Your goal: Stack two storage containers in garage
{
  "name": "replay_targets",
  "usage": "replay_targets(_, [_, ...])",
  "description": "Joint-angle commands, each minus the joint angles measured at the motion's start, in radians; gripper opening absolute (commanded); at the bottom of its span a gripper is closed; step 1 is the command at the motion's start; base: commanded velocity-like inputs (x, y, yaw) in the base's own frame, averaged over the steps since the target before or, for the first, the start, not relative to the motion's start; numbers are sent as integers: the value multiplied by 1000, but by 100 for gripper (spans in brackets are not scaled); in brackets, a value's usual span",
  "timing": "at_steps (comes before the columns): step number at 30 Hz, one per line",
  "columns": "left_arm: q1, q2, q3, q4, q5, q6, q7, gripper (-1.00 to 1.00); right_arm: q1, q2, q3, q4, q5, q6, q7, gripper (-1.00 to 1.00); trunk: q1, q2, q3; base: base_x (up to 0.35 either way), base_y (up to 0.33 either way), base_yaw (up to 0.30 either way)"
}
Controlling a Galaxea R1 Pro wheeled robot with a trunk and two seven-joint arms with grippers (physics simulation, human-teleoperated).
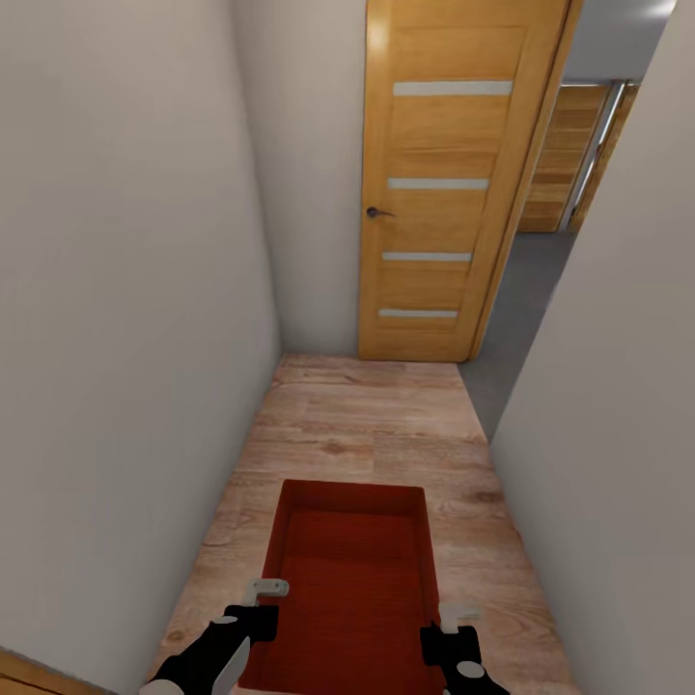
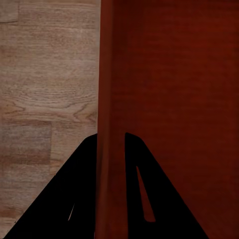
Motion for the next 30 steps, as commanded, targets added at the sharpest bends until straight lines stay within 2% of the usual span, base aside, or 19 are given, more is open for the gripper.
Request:
replay_targets(1, [-1,1,-14,-4,16,6,11,-100,-1,-11,8,27,-16,-6,-5,-100,1,0,-1,323,0,0])
replay_targets(30, [-1,1,-14,-5,16,5,12,-100,-1,-11,8,27,-16,-6,-5,-100,1,0,-1,323,0,0])
